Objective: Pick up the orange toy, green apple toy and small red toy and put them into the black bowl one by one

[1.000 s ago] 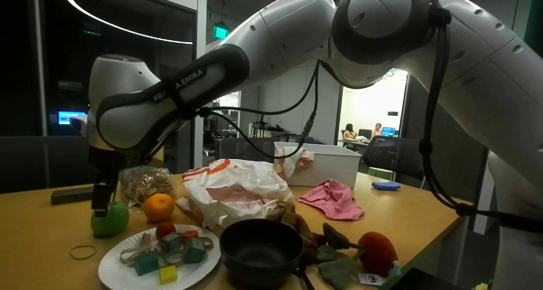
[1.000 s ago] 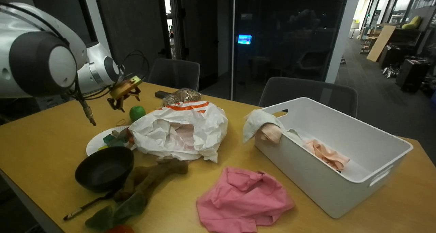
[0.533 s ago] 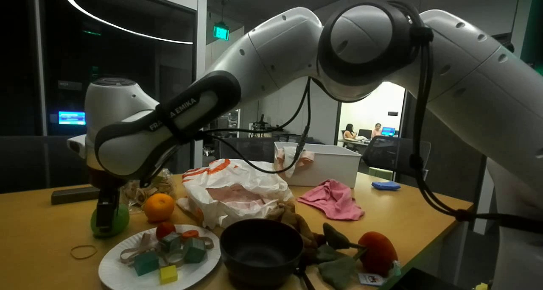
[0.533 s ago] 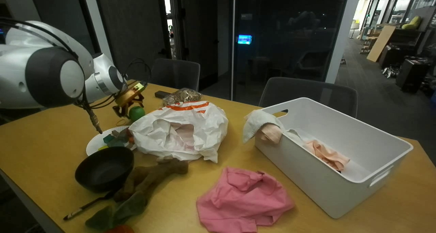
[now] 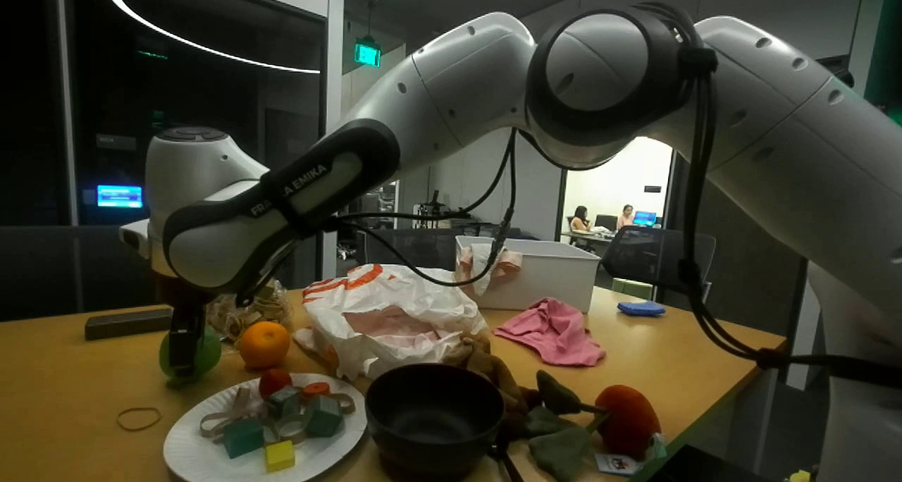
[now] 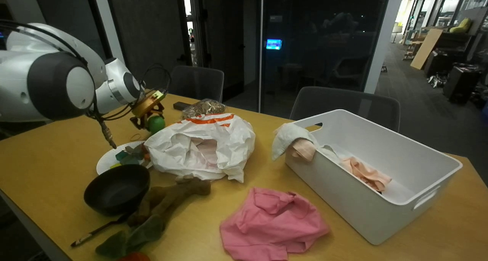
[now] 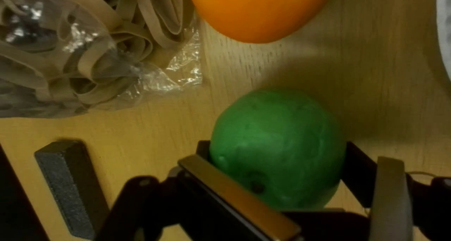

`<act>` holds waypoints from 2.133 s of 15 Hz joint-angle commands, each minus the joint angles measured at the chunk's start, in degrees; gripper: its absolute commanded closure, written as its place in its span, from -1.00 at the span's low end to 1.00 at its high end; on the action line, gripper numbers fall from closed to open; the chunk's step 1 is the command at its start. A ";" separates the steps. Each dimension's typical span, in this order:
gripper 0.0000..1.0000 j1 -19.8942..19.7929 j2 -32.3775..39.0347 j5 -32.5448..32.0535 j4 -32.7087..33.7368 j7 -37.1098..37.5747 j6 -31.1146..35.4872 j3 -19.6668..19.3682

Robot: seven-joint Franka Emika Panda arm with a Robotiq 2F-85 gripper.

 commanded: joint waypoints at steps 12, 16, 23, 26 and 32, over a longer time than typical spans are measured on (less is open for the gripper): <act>-0.28 -12.47 -38.27 24.57 -24.90 8.78 -33.76 1.93; -0.28 -16.16 -47.42 37.23 -37.09 7.99 -36.95 1.36; -0.28 -16.17 -56.18 40.09 -56.82 6.63 -22.77 0.69; -0.28 -15.82 -57.61 39.87 -62.46 5.25 -15.76 0.55; -0.28 -14.94 -58.22 43.01 -68.21 1.09 -10.60 -0.16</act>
